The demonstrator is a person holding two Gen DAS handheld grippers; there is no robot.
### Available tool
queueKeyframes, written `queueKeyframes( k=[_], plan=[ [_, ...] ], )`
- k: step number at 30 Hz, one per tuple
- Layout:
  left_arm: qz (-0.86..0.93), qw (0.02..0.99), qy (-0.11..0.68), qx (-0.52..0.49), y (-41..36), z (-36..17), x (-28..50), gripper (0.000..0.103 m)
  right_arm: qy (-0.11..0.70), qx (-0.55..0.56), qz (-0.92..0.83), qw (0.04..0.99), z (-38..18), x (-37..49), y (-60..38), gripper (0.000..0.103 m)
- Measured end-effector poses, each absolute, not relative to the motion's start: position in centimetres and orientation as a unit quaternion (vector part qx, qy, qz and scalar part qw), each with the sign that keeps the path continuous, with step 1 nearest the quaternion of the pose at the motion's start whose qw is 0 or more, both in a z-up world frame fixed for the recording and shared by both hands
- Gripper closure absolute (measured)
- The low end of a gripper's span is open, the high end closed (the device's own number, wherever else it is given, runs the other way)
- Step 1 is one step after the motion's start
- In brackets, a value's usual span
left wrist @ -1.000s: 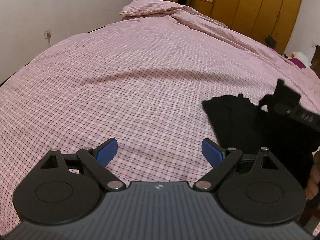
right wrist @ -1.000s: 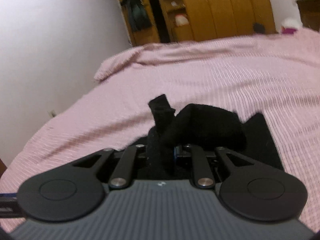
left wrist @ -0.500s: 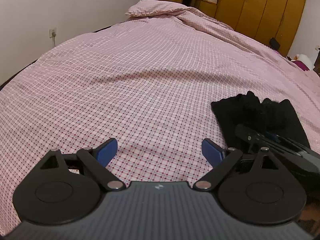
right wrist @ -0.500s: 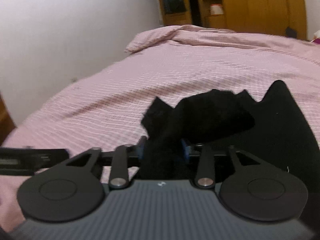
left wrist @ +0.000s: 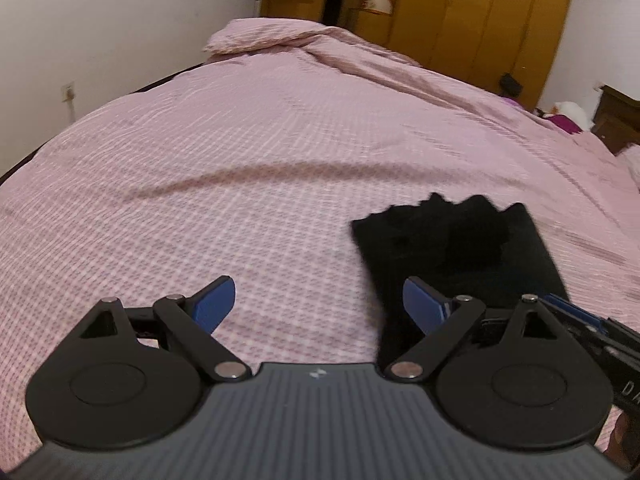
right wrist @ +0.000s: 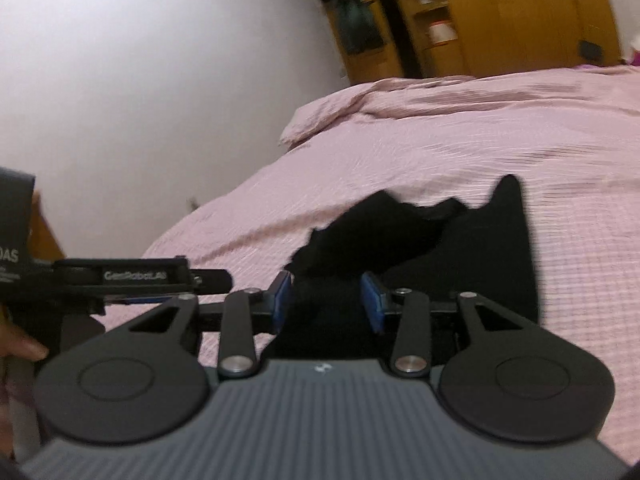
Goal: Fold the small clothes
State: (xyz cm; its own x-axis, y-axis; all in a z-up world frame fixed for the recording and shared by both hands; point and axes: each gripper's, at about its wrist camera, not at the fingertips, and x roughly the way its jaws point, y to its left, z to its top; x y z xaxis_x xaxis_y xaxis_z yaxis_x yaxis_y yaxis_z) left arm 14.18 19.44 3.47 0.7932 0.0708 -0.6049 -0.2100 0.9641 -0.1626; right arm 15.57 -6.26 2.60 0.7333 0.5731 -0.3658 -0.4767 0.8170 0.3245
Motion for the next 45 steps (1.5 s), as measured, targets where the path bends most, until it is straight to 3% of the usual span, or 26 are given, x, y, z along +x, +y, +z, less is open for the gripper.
queueKeyframes(
  k=[10, 18, 20, 21, 22, 24, 26, 30, 37, 45],
  plan=[
    [-0.001, 0.954, 0.298, -0.01, 13.4, 3.8, 20.3, 0.009, 0.223, 0.176, 0.19, 0.94, 1.2, 16.1, -12.8, 0.06],
    [-0.063, 0.952, 0.297, 0.05, 11.4, 1.7, 24.8, 0.009, 0.217, 0.168, 0.16, 0.948, -0.2, 16.6, -14.2, 0.06],
    [-0.075, 0.951, 0.292, 0.062, 11.0, 0.9, 25.5, 0.014, 0.221, 0.177, 0.156, 0.946, -0.6, 16.9, -14.7, 0.06],
    [-0.08, 0.951, 0.291, 0.064, 10.9, 0.5, 25.7, 0.03, 0.222, 0.181, 0.155, 0.945, -0.7, 17.1, -14.8, 0.06],
    [-0.089, 0.95, 0.293, 0.061, 10.9, 0.1, 26.0, 0.061, 0.223, 0.184, 0.154, 0.945, -0.9, 17.2, -14.9, 0.06],
    [-0.084, 0.953, 0.29, 0.025, 11.5, 0.1, 26.0, 0.081, 0.224, 0.185, 0.153, 0.945, -1.1, 17.3, -14.9, 0.06],
    [-0.064, 0.964, 0.259, -0.026, 12.6, 0.7, 24.9, 0.089, 0.223, 0.185, 0.153, 0.945, -1.2, 17.3, -14.8, 0.06],
    [-0.006, 0.968, 0.241, -0.072, 15.1, 0.8, 24.1, 0.092, 0.225, 0.185, 0.164, 0.942, -1.5, 17.5, -14.5, 0.06],
    [0.027, 0.952, 0.297, -0.067, 17.1, -2.6, 25.0, 0.092, 0.254, 0.159, 0.176, 0.938, -3.0, 17.9, -12.6, 0.061],
    [0.01, 0.952, 0.29, -0.093, 17.6, -0.8, 22.6, 0.09, 0.252, 0.16, 0.171, 0.939, -2.5, 17.5, -12.7, 0.06]
  ],
)
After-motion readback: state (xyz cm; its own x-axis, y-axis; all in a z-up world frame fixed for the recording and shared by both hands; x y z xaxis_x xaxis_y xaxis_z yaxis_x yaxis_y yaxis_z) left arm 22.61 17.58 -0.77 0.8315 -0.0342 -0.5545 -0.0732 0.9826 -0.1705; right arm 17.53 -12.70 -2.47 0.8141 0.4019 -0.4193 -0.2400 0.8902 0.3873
